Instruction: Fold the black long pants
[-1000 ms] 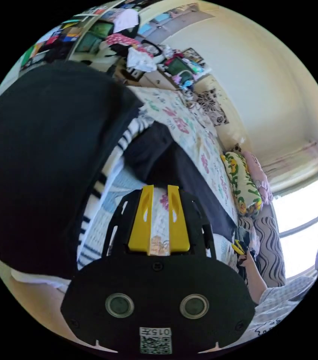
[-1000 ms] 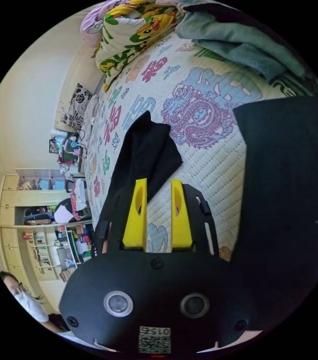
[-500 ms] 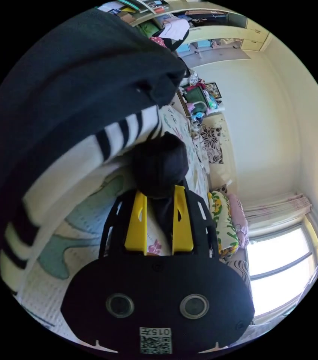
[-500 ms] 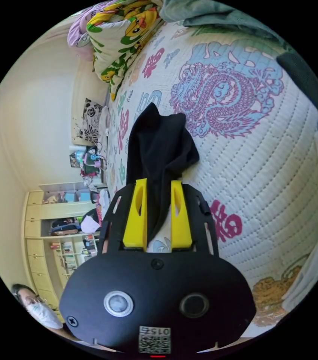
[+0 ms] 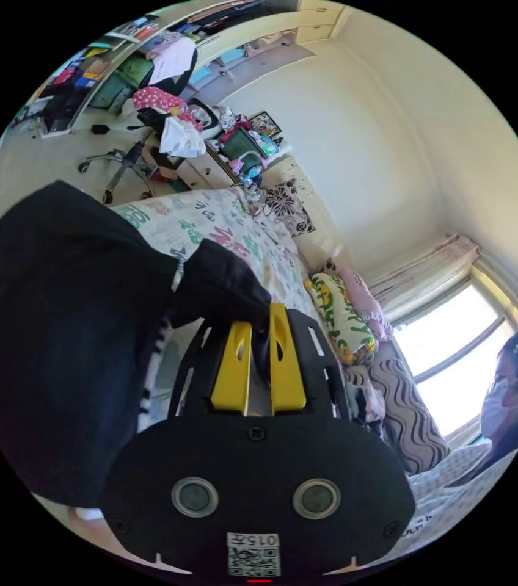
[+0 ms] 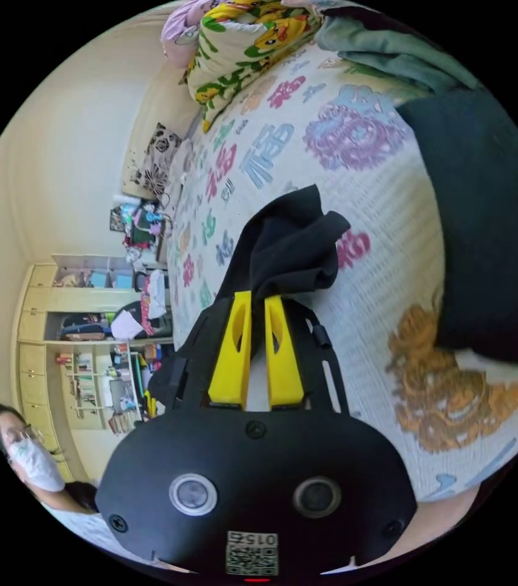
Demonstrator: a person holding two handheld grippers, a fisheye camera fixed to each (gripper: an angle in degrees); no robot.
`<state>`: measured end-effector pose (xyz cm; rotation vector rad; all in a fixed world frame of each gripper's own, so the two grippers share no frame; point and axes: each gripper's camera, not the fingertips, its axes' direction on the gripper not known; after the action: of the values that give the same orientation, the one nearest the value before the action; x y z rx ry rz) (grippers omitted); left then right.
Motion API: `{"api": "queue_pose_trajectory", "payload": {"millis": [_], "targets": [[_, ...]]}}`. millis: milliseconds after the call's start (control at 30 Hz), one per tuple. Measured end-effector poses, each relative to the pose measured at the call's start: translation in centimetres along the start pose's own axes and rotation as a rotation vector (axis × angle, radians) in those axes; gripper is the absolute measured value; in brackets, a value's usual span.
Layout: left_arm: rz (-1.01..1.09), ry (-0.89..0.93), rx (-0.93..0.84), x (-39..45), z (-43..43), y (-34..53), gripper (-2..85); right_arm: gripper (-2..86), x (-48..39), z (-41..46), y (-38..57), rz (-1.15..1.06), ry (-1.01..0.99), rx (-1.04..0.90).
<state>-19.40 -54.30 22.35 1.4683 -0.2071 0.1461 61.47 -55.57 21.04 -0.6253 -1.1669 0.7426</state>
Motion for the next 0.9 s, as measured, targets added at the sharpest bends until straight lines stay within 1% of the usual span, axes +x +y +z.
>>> {"api": "queue_pose_trajectory", "payload": {"millis": [100,133,200,267,300,367,433,467,500,567,667,833,900], "targets": [[0.019,-0.119,-0.114,-1.8,-1.6,1.9,5.7,5.7,2.1,0.5,3.6,0.012,0.145,-0.085],[-0.018,-0.163,-0.178,-3.2,-1.6,3.0,5.9,6.4,3.0,0.3,4.8,0.045,0.226,-0.087],[-0.044,-0.217,-0.194,-4.2,-2.1,5.0,5.8,6.9,3.6,-1.0,6.3,0.03,0.247,-0.042],[0.002,-0.344,-0.099,-2.9,-3.7,8.0,4.8,6.8,3.5,-3.5,7.5,-0.005,0.296,0.054],[0.012,-0.37,-0.062,-2.5,-4.2,8.8,4.4,6.8,3.3,-4.0,7.6,-0.029,0.305,0.074],[0.034,-0.407,0.078,-0.6,-5.2,11.7,3.0,7.2,2.8,-5.0,6.9,-0.096,0.359,0.093],[0.057,-0.396,0.146,0.7,-4.6,13.4,2.3,7.4,3.1,-5.1,5.8,-0.102,0.376,0.099],[0.074,-0.357,0.143,1.4,-3.4,13.9,2.1,7.4,3.8,-5.1,5.0,-0.077,0.361,0.107],[0.081,-0.327,0.13,1.6,-2.5,14.1,2.1,7.3,4.2,-5.0,4.5,-0.061,0.341,0.112],[0.112,-0.216,0.035,2.4,1.7,14.7,2.0,6.4,6.0,-4.7,3.0,0.017,0.239,0.109],[0.124,-0.128,-0.026,3.3,5.8,16.0,1.5,2.8,7.2,-5.4,2.5,0.06,0.169,0.148],[0.145,-0.087,-0.056,3.3,9.1,17.6,0.9,1.3,9.0,-10.5,5.2,0.097,0.014,0.259],[0.145,-0.1,-0.067,2.7,9.9,18.1,0.9,2.0,10.0,-11.3,6.2,0.11,0.012,0.238]]}}
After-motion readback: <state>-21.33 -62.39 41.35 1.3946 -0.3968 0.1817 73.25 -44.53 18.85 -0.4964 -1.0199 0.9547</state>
